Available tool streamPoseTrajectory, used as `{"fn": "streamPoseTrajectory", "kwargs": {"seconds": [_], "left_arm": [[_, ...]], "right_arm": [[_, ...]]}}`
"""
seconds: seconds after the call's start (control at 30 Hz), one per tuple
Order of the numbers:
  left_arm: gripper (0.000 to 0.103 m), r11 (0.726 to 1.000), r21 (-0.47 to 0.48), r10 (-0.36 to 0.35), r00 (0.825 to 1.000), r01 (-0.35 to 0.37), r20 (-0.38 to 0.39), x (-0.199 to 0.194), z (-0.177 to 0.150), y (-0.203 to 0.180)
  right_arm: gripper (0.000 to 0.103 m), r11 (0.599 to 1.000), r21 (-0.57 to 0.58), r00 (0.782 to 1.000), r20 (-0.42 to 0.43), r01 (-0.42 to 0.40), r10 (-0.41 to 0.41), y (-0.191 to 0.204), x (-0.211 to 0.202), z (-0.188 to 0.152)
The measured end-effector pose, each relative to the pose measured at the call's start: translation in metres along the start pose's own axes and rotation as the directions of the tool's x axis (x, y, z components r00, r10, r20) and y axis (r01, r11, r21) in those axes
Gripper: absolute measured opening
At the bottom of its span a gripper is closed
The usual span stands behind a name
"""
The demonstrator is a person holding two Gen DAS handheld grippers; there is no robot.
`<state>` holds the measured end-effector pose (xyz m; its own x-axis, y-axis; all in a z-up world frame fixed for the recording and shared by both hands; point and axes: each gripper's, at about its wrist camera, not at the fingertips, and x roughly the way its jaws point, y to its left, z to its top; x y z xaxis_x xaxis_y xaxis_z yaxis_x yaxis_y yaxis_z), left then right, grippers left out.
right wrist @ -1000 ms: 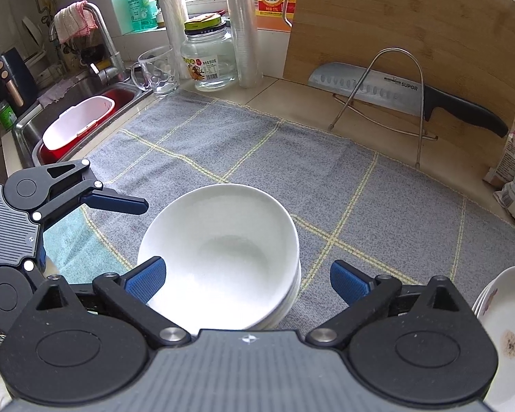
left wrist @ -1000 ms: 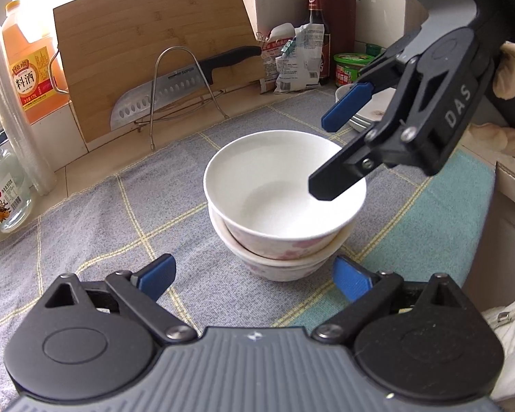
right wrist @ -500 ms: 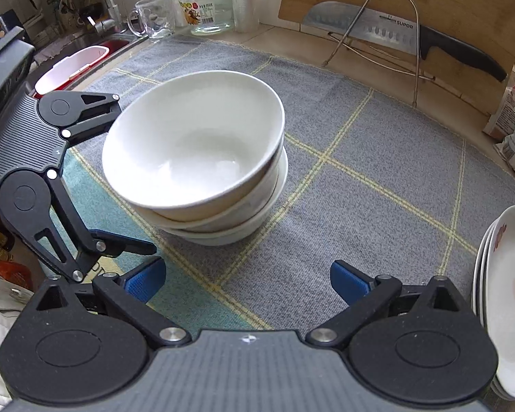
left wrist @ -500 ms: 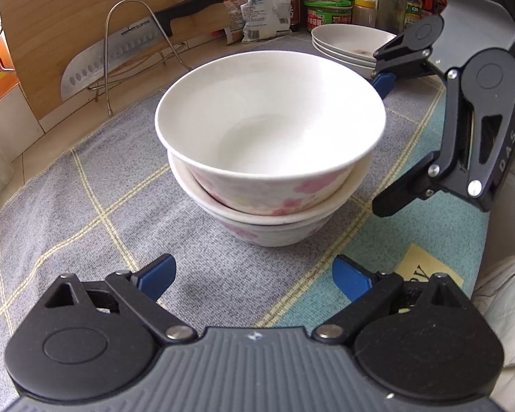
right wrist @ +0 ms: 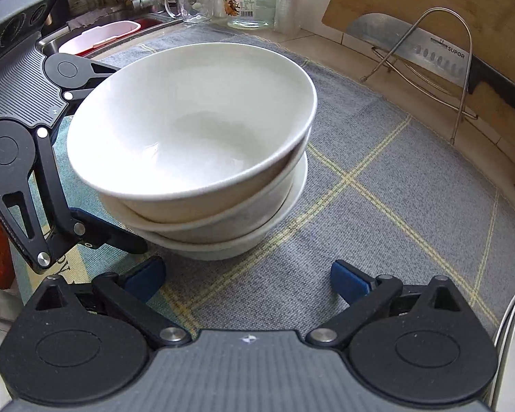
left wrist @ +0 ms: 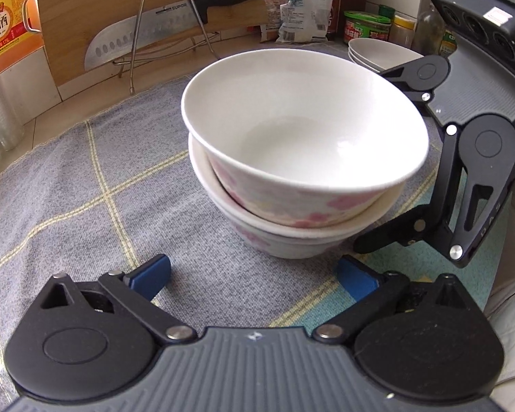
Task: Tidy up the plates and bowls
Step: 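Grasp the bowl stack from opposite sides with the left tool while the right tool grips it too, then lift the bowl stack with both tools and carry it toward the plate stack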
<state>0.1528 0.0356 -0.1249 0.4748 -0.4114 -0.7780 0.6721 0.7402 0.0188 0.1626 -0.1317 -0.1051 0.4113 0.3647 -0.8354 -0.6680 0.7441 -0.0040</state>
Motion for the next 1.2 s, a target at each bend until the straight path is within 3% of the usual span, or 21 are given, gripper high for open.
{"fn": "streamPoseTrajectory", "kwargs": {"seconds": [0.33, 0.6, 0.77, 0.87, 0.97, 1.1, 1.2], "left_arm": [[0.103, 1.0, 0.022, -0.013, 1.0, 0.012, 0.02, -0.002, -0.001, 0.0], [0.099, 0.978, 0.181, -0.114, 0.991, 0.1, 0.068, 0.0, 0.004, 0.01], [0.097, 0.927, 0.324, -0.22, 0.974, 0.189, 0.062, -0.004, 0.011, 0.018], [0.089, 0.889, 0.402, -0.26, 0.964, 0.219, 0.05, -0.004, 0.016, 0.024], [0.087, 0.854, 0.443, -0.313, 0.95, 0.271, 0.022, 0.0, 0.021, 0.03], [0.084, 0.811, 0.495, -0.355, 0.935, 0.312, -0.008, 0.0, 0.027, 0.032], [0.084, 0.789, 0.508, -0.386, 0.922, 0.345, -0.025, -0.004, 0.032, 0.033]], "right_arm": [[0.103, 0.999, -0.032, 0.993, 0.111, -0.023, 0.027, -0.004, -0.005, -0.019], [0.103, 0.999, -0.034, 0.997, 0.074, -0.021, 0.024, -0.004, -0.006, -0.013], [0.103, 0.998, -0.06, 1.0, 0.024, -0.004, 0.005, 0.002, -0.005, -0.001], [0.103, 0.993, -0.12, 1.0, 0.018, 0.009, -0.007, 0.011, -0.009, 0.006], [0.101, 0.986, -0.166, 1.0, 0.011, 0.001, 0.0, 0.018, -0.011, 0.012], [0.092, 0.981, -0.193, 1.0, -0.002, 0.001, -0.002, 0.024, -0.01, 0.02], [0.091, 0.981, -0.195, 1.0, -0.001, -0.011, 0.011, 0.023, -0.013, 0.026]]}}
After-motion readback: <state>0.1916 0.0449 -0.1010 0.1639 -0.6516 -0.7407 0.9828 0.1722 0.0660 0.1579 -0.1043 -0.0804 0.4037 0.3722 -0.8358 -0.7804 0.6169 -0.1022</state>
